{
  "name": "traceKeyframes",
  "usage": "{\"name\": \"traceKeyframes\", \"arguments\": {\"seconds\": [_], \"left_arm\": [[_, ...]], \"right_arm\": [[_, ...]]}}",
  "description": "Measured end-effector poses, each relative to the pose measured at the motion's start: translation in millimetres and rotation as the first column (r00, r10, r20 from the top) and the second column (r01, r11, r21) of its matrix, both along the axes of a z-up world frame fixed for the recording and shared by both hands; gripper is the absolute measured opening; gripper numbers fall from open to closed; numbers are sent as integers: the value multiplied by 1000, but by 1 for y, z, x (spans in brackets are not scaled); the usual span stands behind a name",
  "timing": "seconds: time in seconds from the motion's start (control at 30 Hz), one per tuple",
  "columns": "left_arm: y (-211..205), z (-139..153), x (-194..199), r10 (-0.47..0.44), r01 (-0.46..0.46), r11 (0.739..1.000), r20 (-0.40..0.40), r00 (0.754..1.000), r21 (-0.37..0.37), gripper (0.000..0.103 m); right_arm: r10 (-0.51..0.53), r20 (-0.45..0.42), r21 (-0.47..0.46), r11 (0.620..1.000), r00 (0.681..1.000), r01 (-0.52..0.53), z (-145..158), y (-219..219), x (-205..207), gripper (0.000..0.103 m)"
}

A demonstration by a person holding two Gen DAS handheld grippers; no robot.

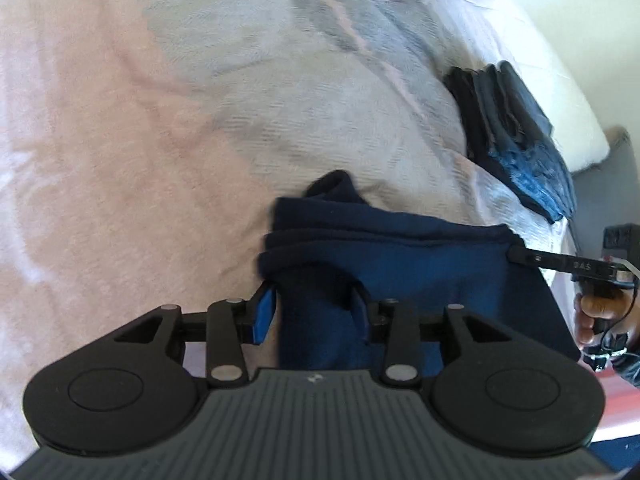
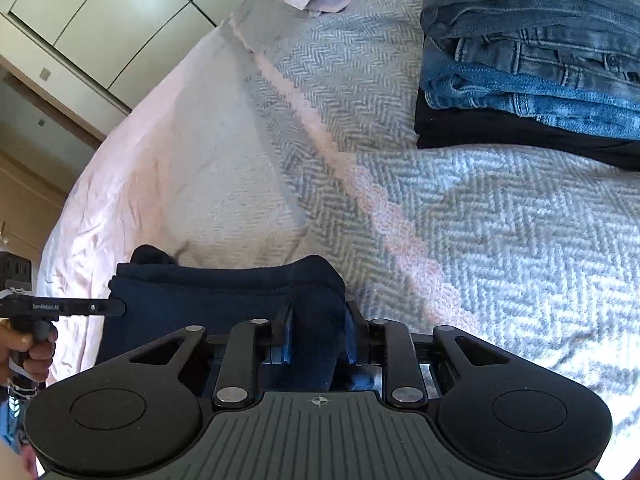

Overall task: Fold clothes
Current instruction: 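Grasp the folded sweatpants edge with the right gripper while the left gripper grasps it too, then lift the folded navy sweatpants with both grippers and carry them toward the jeans stack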

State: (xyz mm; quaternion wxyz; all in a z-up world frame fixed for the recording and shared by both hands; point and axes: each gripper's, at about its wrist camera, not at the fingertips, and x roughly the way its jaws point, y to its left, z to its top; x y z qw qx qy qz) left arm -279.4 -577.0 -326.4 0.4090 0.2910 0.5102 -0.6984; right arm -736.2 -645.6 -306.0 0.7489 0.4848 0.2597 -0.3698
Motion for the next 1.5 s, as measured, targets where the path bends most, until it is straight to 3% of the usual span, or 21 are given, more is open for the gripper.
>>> {"name": "traceKeyframes", "arguments": {"seconds": [0.1, 0.17, 0.4, 0.47, 0.53, 0.67, 0.77, 0.8, 0.87, 0.97, 1.07, 1.13, 1.2, 1.23, 1.27, 1.3, 1.4, 1.47, 1.5], "left_arm": [[-8, -5, 12, 41, -40, 999, -28, 999, 25, 41], [-21, -7, 8, 15, -15, 1000, -30, 999, 21, 40], [-46, -2, -8, -32, 29, 997, -35, 999, -76, 36], [-38, 3, -5, -19, 16, 996, -37, 999, -85, 36], [-19, 7, 4, 10, -12, 997, -29, 1000, -77, 37], [29, 7, 14, 59, -61, 997, -53, 997, -48, 43], [55, -3, 9, 101, -105, 993, -72, 992, -45, 42], [62, -6, 4, 109, -113, 992, -66, 992, -62, 42], [75, -8, -5, 125, -131, 985, -58, 990, -113, 25], [94, -5, -19, 145, -156, 967, -67, 987, -200, 18], [110, 0, -25, 161, -180, 947, -91, 983, -265, 17], [117, -2, -26, 179, -200, 939, -100, 979, -280, 17], [122, -4, -24, 201, -224, 931, -106, 974, -289, 17], [122, -6, -21, 214, -237, 926, -107, 971, -293, 17], [120, -6, -15, 228, -250, 921, -106, 968, -300, 18], [115, -7, -8, 232, -258, 919, -120, 965, -297, 19], [92, -10, 10, 200, -233, 934, -144, 969, -270, 29], [77, -14, 19, 154, -187, 953, -150, 977, -238, 36], [75, -17, 23, 144, -176, 960, -155, 977, -216, 37]], "right_arm": [[-22, 9, 17, 1000, 1000, 22, -3, 0, -2, 24], [-25, -1, 23, 999, 1000, 25, -5, -2, 0, 24], [-57, -36, 39, 998, 998, 59, -10, 0, -4, 25], [-78, -52, 26, 996, 996, 80, -2, 4, -4, 30], [-85, -81, -9, 996, 993, 84, 11, 10, 1, 47], [11, -158, -167, 985, 987, -38, 58, 24, 34, 50], [157, -202, -246, 947, 967, -205, 82, 32, 86, 59], [215, -220, -261, 927, 951, -270, 86, 34, 108, 61], [338, -263, -279, 870, 904, -406, 90, 38, 155, 63], [468, -336, -279, 780, 817, -561, 83, 40, 225, 67], [559, -402, -215, 712, 725, -668, 68, 39, 288, 68], [616, -451, -153, 659, 646, -736, 52, 37, 320, 68], [649, -546, -69, 595, 529, -801, 33, 38, 344, 68], [648, -585, -46, 574, 488, -817, 26, 36, 352, 68], [624, -606, -67, 578, 493, -813, 23, 29, 352, 68], [600, -606, -81, 608, 523, -790, 20, 18, 349, 68], [474, -481, -87, 811, 737, -578, 18, -18, 316, 68], [386, -384, -114, 882, 839, -458, 20, -22, 286, 68], [352, -337, -121, 903, 873, -411, 22, -20, 272, 68]]}}
